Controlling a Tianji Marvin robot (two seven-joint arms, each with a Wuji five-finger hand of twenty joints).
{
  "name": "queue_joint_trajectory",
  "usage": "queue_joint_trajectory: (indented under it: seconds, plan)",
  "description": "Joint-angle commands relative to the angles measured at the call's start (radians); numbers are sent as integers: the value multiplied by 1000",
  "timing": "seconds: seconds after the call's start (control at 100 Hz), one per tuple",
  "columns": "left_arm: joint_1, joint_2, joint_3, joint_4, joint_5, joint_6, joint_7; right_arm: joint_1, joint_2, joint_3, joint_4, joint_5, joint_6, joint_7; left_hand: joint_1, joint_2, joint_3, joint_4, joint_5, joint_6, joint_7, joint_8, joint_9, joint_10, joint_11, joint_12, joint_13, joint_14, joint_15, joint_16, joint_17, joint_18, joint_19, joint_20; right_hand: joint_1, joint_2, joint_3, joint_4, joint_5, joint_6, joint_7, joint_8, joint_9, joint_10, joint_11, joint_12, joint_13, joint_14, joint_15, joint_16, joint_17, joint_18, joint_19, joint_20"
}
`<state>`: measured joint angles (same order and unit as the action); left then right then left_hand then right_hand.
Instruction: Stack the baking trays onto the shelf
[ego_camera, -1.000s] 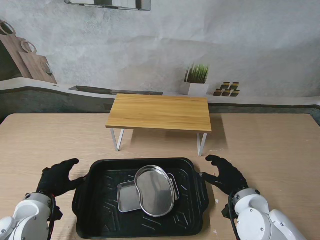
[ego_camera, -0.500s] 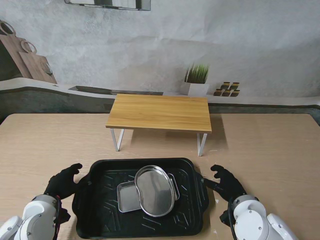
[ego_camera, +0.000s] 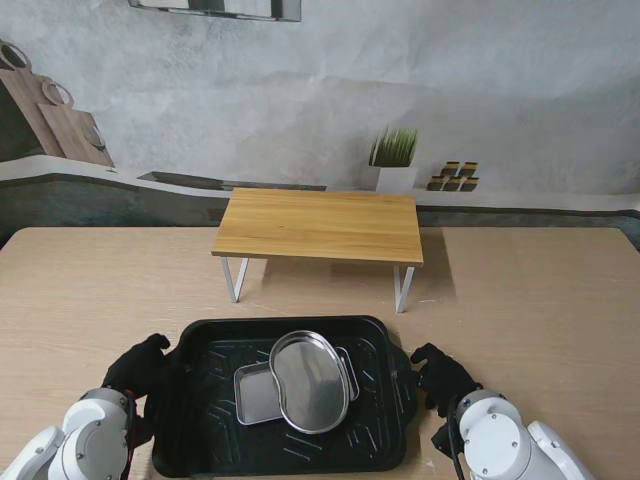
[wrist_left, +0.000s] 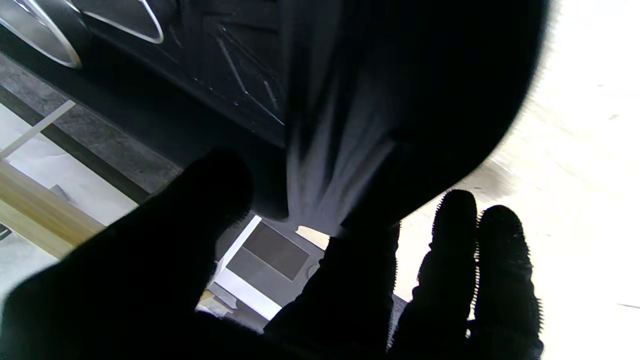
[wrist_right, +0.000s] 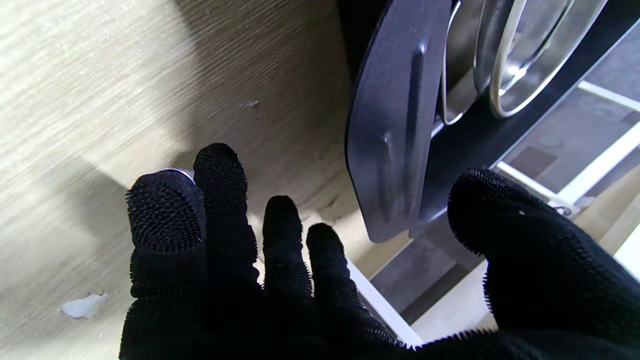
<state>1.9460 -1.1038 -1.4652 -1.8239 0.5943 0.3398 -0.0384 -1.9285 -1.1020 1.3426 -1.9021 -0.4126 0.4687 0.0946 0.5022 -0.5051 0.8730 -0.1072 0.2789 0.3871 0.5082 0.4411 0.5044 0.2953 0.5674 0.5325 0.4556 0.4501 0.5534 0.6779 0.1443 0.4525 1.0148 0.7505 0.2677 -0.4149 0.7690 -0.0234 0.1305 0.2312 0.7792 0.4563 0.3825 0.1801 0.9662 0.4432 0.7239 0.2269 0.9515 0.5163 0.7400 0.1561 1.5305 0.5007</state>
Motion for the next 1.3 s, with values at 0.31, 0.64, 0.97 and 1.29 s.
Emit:
queue_joint_trajectory:
  seconds: [0.31,0.64,0.97,1.29]
  plan:
    - [10,-8,25,-6,-19,38,-6,32,-5,-49,36,-7,7,15,76,-4,89,-7,-15,108,179,119,230,-34,216,138,248,73,221,110,184,122,270,106,87,-157,230,-29,72,-6,121,61,135,-24,151,63,262,37,155,4,221,-130,151,-75]
    - [-2,-13,51,-7,-31,45,17,79,-6,-91,57,-8,8,10,451,-57,-50,-72,31,131,315,170,537,-130,292,287,495,76,402,150,411,196,439,163,537,-334,401,-199,403,-126,285,-36,478,-39,252,-12,582,-73,347,-16,441,-263,359,-15]
    - [18,-12,19,-56,-70,0,-2,80,-8,-56,-12,116,53,47,458,-29,-11,-63,76,123,346,151,581,-87,362,291,586,72,483,176,498,222,490,161,584,-323,491,-239,718,-228,268,-68,553,37,142,22,585,-96,527,149,476,-418,497,122]
    - [5,-6,11,-79,-70,0,-36,91,0,-31,-51,144,117,94,459,-5,-10,-54,85,110,358,131,579,-62,387,329,597,67,534,214,510,218,514,163,587,-307,489,-242,731,-209,250,-51,553,51,136,37,586,-121,586,199,489,-468,540,180]
